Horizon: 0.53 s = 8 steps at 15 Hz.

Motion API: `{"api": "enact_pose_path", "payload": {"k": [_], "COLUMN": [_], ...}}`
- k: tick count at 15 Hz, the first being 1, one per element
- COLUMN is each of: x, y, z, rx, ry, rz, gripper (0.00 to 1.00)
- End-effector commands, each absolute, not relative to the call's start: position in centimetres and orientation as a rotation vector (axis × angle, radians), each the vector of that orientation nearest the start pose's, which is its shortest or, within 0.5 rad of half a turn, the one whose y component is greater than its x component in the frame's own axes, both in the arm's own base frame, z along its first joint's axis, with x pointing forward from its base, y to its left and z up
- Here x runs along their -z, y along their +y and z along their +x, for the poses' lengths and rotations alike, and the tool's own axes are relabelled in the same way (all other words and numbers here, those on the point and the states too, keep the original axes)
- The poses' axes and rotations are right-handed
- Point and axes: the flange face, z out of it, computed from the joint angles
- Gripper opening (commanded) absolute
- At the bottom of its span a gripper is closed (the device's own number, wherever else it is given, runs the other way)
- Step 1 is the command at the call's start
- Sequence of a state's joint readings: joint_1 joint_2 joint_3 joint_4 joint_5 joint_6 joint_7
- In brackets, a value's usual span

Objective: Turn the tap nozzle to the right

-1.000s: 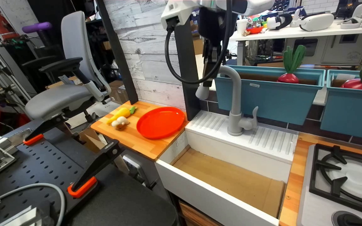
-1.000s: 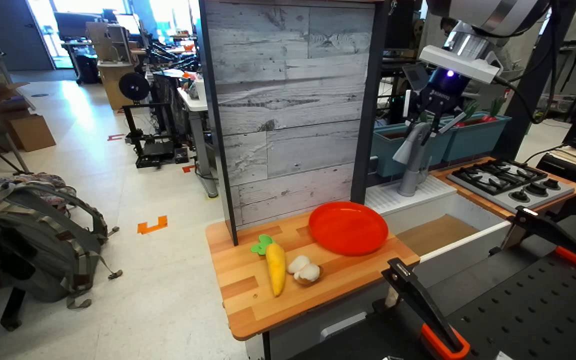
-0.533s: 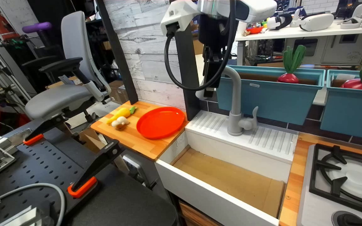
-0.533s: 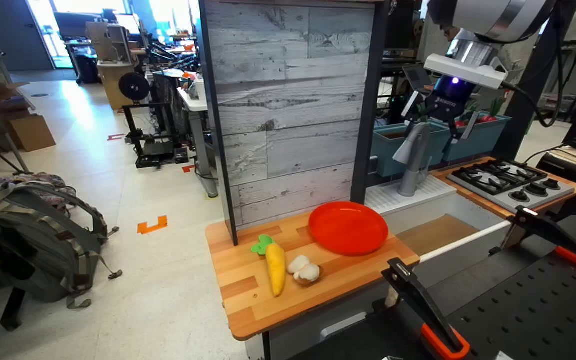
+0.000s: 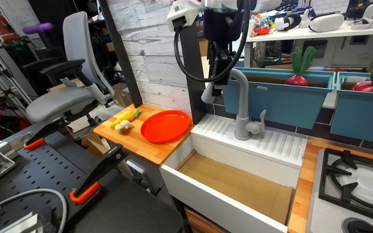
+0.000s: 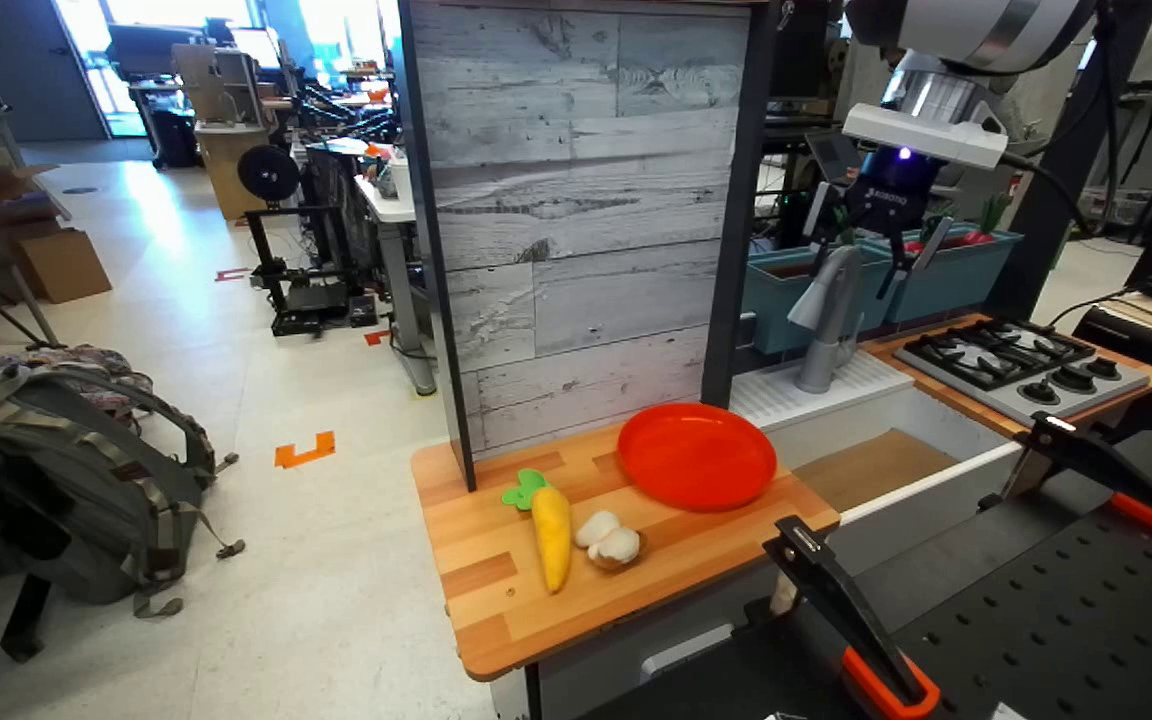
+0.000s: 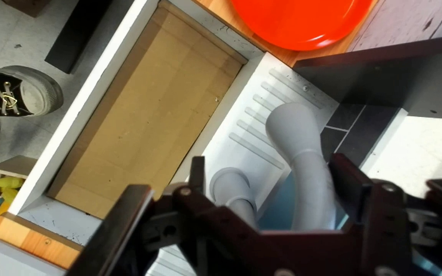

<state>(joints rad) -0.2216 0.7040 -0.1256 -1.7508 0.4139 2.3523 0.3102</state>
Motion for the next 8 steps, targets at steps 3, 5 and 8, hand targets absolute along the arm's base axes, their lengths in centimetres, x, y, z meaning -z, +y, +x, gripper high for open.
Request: {"api": "enact_pose_path", "payload": {"k": [3,5,8], "x": [-16.74,-16.83,-16.60], "y": [-26.12,-25.92,-25.70], "z": [59.03,59.22,59.34], "rx": [-0.101,-0.090,-0.090], "ry": [1.391,1.382,1.355], "rz": [-2.721,-2.728,-2.766], "gripper": [0.35,0.22,0.02]}}
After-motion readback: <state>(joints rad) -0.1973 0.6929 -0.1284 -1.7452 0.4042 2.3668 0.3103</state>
